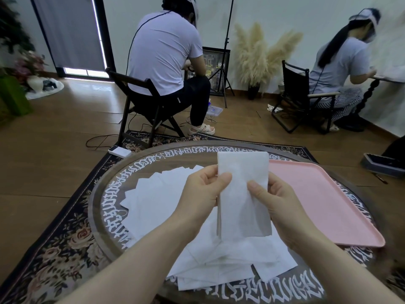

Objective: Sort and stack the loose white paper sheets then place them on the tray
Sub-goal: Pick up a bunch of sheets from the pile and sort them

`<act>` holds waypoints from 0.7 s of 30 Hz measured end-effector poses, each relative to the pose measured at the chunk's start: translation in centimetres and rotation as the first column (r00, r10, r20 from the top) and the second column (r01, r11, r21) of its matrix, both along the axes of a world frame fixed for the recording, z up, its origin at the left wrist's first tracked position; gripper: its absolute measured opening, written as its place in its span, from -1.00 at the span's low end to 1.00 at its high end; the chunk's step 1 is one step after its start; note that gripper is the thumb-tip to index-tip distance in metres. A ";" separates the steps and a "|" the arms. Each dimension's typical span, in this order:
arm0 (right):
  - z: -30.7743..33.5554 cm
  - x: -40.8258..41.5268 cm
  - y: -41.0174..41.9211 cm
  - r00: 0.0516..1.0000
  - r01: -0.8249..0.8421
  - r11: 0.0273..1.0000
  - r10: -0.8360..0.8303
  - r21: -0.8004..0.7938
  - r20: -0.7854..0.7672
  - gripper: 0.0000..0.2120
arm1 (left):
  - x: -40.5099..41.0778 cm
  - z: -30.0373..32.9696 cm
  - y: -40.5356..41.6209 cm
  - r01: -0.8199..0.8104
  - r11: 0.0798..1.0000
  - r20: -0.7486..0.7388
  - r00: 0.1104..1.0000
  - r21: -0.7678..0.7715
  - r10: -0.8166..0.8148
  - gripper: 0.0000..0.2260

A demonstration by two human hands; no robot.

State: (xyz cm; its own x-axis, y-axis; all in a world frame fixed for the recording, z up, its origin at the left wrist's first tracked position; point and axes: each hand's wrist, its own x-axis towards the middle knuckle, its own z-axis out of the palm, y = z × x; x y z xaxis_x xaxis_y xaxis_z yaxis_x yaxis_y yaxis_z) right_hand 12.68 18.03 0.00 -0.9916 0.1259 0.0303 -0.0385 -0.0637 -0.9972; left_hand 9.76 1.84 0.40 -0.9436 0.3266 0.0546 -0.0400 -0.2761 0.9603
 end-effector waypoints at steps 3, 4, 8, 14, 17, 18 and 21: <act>0.0 0.2 -0.5 0.998 0.054 0.998 -0.053 0.033 -0.024 -0.77 | 0.0 -0.1 0.1 -0.063 0.997 0.019 0.998 0.040 0.063 -0.85; 0.0 0.1 -0.5 0.993 0.113 0.988 -0.109 0.101 -0.048 -0.69 | 0.0 0.0 0.1 -0.070 0.996 0.031 0.997 0.054 0.069 -0.85; 0.2 -0.3 -0.2 0.998 0.050 0.987 -0.054 0.155 0.027 -0.25 | 0.0 0.1 0.2 -0.076 0.987 0.117 0.991 0.140 0.060 -0.84; -0.5 0.0 0.1 0.909 -0.292 0.924 0.186 0.249 0.374 -0.59 | -0.5 -0.3 0.0 -0.264 0.926 0.305 0.936 0.270 0.177 -0.89; -0.6 0.1 0.2 0.930 -0.235 0.929 0.130 0.285 0.344 -0.83 | -1.3 -0.4 -1.1 -0.287 0.946 0.219 0.943 0.148 0.252 -0.89; -0.4 0.1 0.3 0.950 -0.188 0.930 0.091 0.317 0.298 -0.88 | -1.7 -0.5 -1.7 -0.271 0.961 0.123 0.957 0.060 0.262 -0.85; -0.2 0.2 0.6 0.993 -0.039 0.900 -0.012 0.434 0.113 -0.90 | -2.6 -0.6 -3.8 -0.246 0.925 -0.193 0.962 -0.291 0.195 -0.79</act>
State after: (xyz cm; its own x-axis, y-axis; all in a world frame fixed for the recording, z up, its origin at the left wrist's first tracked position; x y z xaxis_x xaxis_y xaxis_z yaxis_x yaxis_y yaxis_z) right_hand 12.90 18.67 -0.19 -0.9932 0.1122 -0.0308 0.0712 0.3771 -0.9234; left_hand 7.19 -1.92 -0.23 -0.9810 0.1362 0.1384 0.1465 0.0512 0.9879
